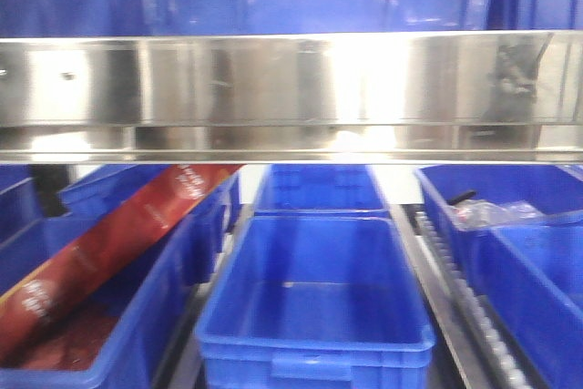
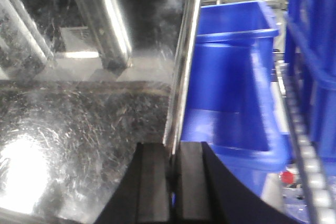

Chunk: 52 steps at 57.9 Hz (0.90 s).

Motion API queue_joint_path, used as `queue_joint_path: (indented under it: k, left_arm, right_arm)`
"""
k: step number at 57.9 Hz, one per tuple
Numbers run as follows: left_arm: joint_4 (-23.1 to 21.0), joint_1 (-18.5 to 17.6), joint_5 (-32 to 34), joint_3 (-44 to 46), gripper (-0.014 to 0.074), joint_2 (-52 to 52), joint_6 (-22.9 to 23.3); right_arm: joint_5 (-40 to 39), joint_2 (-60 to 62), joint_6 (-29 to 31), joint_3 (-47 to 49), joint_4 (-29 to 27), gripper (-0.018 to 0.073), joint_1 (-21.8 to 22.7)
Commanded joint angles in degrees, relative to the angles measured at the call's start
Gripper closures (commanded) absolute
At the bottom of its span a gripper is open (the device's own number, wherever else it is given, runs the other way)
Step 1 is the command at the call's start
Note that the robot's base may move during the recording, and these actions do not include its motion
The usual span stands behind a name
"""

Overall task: Stack silver trays without gaps
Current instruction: 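Hold the tray in both grippers while the base drives away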

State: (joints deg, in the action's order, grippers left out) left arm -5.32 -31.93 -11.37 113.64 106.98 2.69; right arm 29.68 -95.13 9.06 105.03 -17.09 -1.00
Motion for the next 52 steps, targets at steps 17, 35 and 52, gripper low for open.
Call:
queue_joint_path:
  k: [17,35,52]
  left_arm:
    - [-0.3,-0.4,3.4,0.7,0.0616,-1.1,-0.1]
    - [-0.3,-0.4,3.4,0.7,0.0616,-1.1,-0.1]
    - [-0.3,-0.4,3.4,0.7,0.0616,-1.1,-0.1]
  right_arm:
    - [-1.7,1.1,1.0,0.7,0.3,0.0638,-0.2]
    - [-1.7,1.1,1.0,0.7,0.3,0.0638,-0.2]
    - [-1.7,1.0,1.0,0.7,0.3,0.0638,-0.2]
